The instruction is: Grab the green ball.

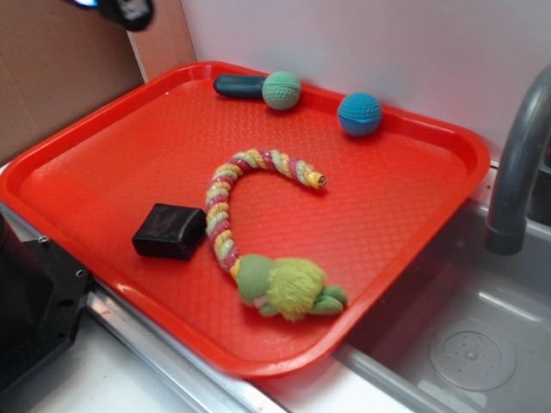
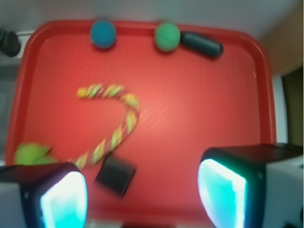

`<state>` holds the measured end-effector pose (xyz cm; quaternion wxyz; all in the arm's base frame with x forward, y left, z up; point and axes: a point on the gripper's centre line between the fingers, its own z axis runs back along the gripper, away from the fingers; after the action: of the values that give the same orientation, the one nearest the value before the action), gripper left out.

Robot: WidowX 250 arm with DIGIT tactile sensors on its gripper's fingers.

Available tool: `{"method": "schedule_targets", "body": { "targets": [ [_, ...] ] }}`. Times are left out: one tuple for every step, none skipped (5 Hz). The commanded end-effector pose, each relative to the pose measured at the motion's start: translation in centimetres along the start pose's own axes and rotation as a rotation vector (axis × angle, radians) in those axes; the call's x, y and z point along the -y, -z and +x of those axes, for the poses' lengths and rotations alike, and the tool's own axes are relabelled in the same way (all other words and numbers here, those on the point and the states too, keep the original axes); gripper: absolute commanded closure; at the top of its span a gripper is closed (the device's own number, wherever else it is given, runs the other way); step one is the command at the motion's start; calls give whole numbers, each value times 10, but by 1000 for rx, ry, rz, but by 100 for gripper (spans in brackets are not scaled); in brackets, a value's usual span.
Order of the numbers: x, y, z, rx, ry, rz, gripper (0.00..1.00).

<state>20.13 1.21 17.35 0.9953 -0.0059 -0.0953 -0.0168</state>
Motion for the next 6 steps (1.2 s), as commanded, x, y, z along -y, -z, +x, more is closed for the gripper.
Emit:
{"method": "schedule_targets", "body": {
  "targets": [
    [-30, 44, 56, 85, 66, 80, 0],
    [-30, 44, 56, 85, 66, 80, 0],
    [-30, 44, 56, 85, 66, 80, 0],
    [-30, 44, 56, 85, 66, 80, 0],
    [-31, 90, 75, 79, 108, 140, 0],
    [-28, 114, 101, 88, 137, 143, 0]
  ]
}}
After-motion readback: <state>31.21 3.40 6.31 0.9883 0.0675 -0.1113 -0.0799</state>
